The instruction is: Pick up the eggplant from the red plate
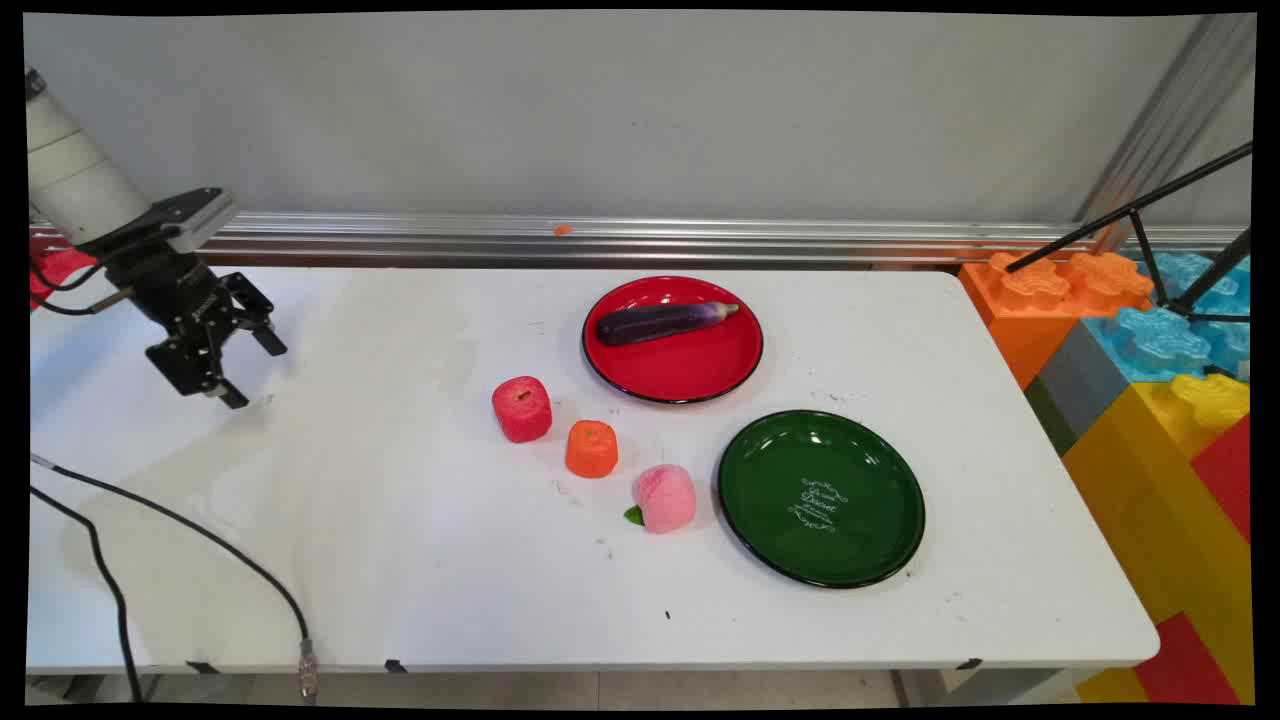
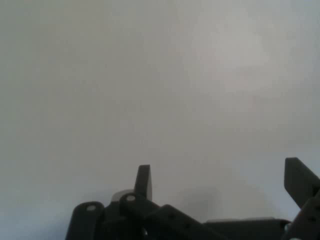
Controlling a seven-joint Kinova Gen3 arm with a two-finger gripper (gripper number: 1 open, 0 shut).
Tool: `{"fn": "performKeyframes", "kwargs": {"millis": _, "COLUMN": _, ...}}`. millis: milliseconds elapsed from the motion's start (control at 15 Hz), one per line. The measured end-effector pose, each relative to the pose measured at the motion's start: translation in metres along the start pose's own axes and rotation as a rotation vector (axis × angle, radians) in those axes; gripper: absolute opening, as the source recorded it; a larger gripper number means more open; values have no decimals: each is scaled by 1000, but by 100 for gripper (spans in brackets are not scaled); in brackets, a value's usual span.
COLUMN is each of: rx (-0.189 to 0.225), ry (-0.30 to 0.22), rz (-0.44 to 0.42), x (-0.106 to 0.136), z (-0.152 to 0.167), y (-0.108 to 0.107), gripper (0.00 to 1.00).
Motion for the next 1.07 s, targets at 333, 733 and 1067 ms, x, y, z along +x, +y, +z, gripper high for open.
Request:
{"fn": "performKeyframes", "kwargs": {"millis": 333, "rx": 24, "ry": 83, "rz": -83, "x": 41, "z": 3, "y": 3, "gripper": 100}}
{"fn": "performKeyframes", "kwargs": {"millis": 733, "rx": 110, "ry": 162, "rz": -149, "x": 133, "z": 6, "y": -7, "gripper": 100}}
{"fn": "performKeyframes", "kwargs": {"millis": 1067, "rx": 179, "ry": 199, "rz": -171, "x": 189, "z": 17, "y": -21, "gripper": 100}}
